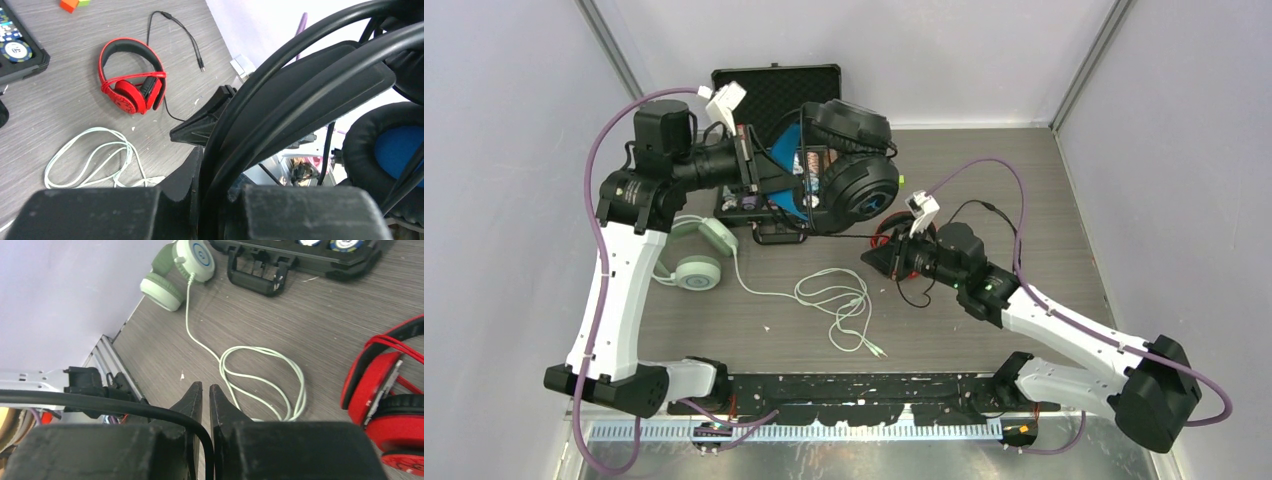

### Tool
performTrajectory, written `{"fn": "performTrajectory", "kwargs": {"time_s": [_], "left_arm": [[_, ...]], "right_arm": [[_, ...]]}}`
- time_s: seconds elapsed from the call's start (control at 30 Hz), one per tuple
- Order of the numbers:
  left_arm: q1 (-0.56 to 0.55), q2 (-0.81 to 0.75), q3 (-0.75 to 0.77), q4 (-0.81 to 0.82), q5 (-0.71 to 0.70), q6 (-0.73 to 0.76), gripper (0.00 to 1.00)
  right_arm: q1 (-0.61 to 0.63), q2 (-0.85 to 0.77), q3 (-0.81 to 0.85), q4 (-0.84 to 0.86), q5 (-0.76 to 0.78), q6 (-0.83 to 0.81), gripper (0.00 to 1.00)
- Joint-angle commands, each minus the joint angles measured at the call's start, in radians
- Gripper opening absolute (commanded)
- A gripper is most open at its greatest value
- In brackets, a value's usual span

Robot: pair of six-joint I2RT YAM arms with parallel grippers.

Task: Wrap the headphones
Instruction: Wrap the headphones around the headphones.

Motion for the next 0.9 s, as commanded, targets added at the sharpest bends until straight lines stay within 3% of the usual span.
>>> {"fn": "performTrajectory", "kwargs": {"time_s": [0.0, 0.23, 0.43, 0.67, 0.87], "left_arm": [[0.001, -0.046, 0.021, 0.047, 0.189, 0.060, 0.00], [-0.062, 0.007, 0.066, -0.156, 0.166, 0.279, 0.00], [-0.226, 0.028, 0.084, -0.322, -0.013, 0.502, 0.00], [-0.329, -0.050, -0.027, -0.346, -0.206, 0.733, 0.00], [-0.367, -0.061, -0.050, -0.376, -0.345, 0.830, 0.00]], "right_arm": [[-0.052, -0.004, -0.025, 0.017, 0.029, 0.000, 0.16], [-0.172, -0.048, -0.003, -0.022, -0.026, -0.013, 0.10], [-0.258, -0.015, 0.099, -0.088, -0.072, -0.024, 0.09], [-0.327, 0.000, 0.182, -0.139, -0.133, -0.020, 0.12], [-0.354, 0.001, 0.226, -0.178, -0.175, -0.022, 0.11]]}}
